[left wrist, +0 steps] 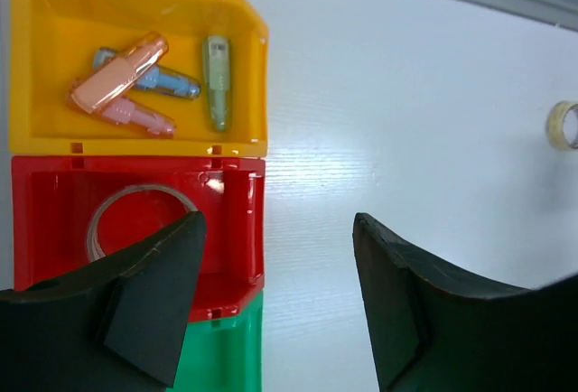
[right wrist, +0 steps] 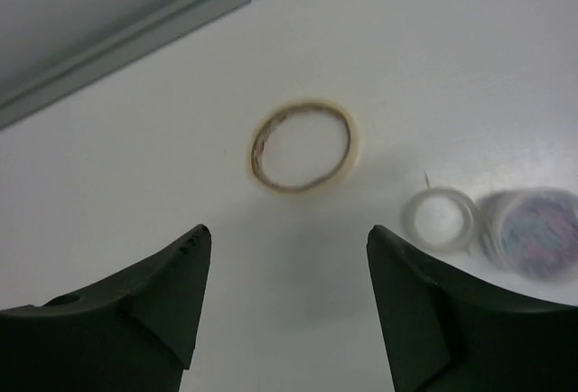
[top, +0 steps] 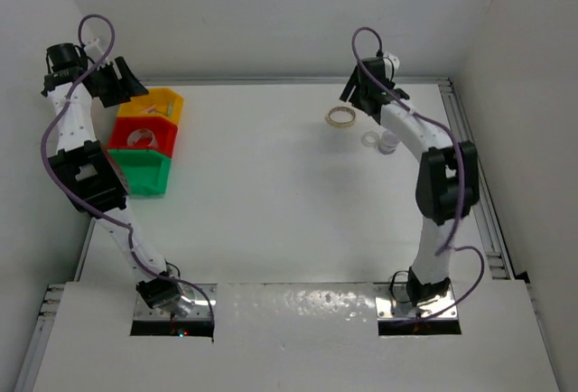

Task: Sort the stationery into containers
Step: Pick up the stationery from the center of the board.

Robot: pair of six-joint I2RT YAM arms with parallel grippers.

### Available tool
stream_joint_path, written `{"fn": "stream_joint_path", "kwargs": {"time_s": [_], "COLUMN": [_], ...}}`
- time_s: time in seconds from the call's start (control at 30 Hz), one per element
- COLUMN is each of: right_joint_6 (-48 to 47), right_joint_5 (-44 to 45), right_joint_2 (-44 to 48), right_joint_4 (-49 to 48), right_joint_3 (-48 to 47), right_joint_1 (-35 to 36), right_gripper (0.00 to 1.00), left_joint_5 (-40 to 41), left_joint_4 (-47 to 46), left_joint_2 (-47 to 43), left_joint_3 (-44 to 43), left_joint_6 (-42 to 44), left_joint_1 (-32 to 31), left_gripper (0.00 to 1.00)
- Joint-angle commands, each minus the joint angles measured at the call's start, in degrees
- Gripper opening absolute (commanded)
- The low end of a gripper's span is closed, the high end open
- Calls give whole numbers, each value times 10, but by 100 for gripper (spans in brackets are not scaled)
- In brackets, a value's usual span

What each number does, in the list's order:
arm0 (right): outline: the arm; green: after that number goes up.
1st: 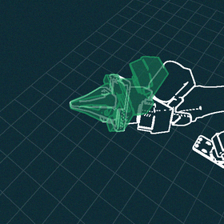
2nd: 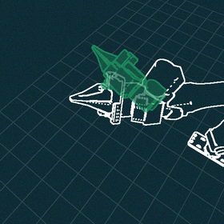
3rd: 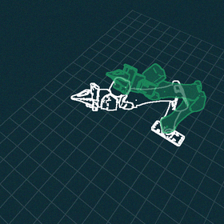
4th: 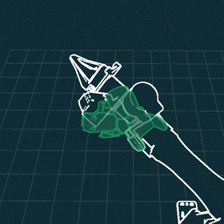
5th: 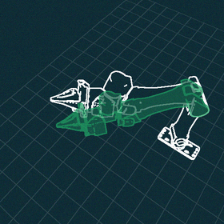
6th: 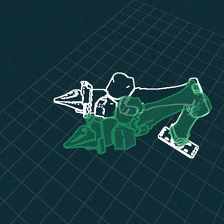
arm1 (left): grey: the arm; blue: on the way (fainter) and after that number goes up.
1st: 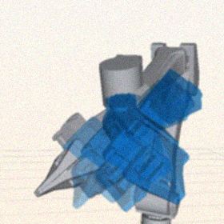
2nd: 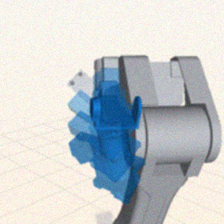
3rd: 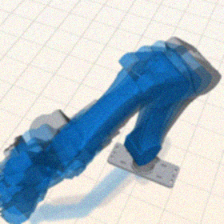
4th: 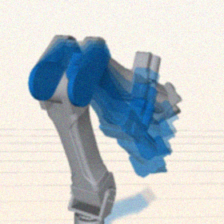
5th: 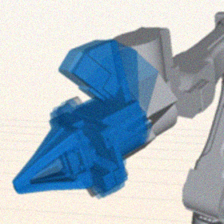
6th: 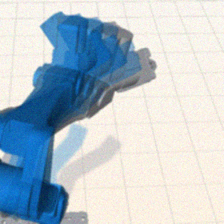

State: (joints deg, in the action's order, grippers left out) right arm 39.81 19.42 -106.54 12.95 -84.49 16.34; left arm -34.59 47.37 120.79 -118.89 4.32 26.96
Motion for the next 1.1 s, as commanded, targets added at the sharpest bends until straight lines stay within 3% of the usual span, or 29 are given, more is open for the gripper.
{"fn": "stream_joint_path", "kwargs": {"time_s": [0.0,0.07,0.2,0.37,0.57,0.7,0.73,0.83,0.97,1.07], "right_joint_6": [46,45,47,80,102,118,121,128,76,5], "right_joint_5": [0,-2,25,35,19,26,27,32,46,128], "right_joint_2": [-124,-214,-306,-290,-317,-340,-346,-341,-272,-181], "right_joint_4": [89,144,201,172,188,199,203,199,137,67], "right_joint_3": [-155,-271,-364,-263,-267,-284,-285,-281,-223,-155], "right_joint_1": [-20,-32,-46,-60,-59,-60,-61,-63,-53,-3], "right_gripper": [69,68,64,58,50,34,22,0,0,0], "left_joint_5": [-18,-15,-10,-14,-23,-22,-20,-17,-21,-6], "left_joint_4": [-15,-5,22,19,12,17,18,25,51,85], "left_joint_2": [-47,-55,-68,-91,-91,-90,-91,-93,-101,-115], "left_joint_3": [-12,-5,18,48,37,26,25,25,22,16], "left_joint_6": [-26,-15,8,12,-2,1,2,12,49,102], "left_joint_1": [-3,-5,-6,-7,-7,-7,-8,-9,-31,-86], "left_gripper": [64,64,64,64,64,64,64,64,64,65]}}
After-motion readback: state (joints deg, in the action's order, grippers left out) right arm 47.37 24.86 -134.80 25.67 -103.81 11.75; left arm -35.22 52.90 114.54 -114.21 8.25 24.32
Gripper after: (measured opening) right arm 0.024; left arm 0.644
